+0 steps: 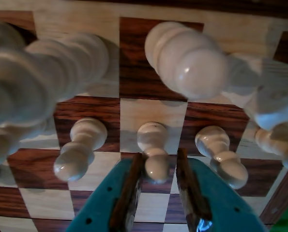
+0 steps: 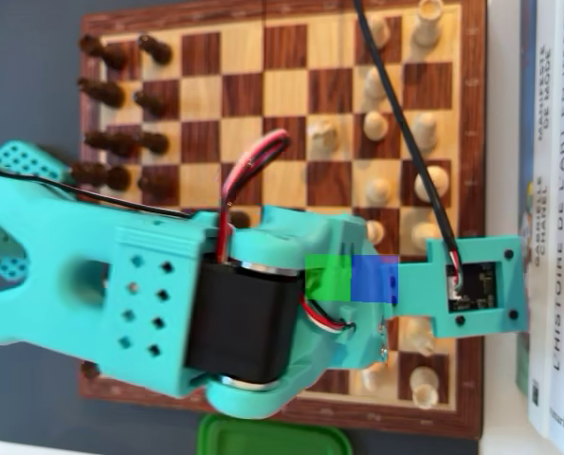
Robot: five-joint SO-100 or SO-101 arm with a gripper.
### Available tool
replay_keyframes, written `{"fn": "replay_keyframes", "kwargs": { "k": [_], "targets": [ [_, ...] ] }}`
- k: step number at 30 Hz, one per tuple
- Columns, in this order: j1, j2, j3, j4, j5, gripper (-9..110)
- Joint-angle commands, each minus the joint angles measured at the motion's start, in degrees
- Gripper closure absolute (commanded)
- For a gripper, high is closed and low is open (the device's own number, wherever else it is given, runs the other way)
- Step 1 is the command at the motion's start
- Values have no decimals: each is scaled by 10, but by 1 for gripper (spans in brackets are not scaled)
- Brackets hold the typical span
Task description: Play chess
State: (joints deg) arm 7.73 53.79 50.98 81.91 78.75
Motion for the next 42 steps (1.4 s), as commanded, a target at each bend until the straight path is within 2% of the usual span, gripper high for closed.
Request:
{"fn": "replay_keyframes", "kwargs": {
  "k": [1, 16, 22, 42],
  "targets": [
    [7, 8, -24, -2, -3, 90],
    [7, 3, -24, -2, -3, 91],
    [7, 2, -24, -2, -3, 100],
    [8, 69, -1, 4, -3, 100]
  ]
}}
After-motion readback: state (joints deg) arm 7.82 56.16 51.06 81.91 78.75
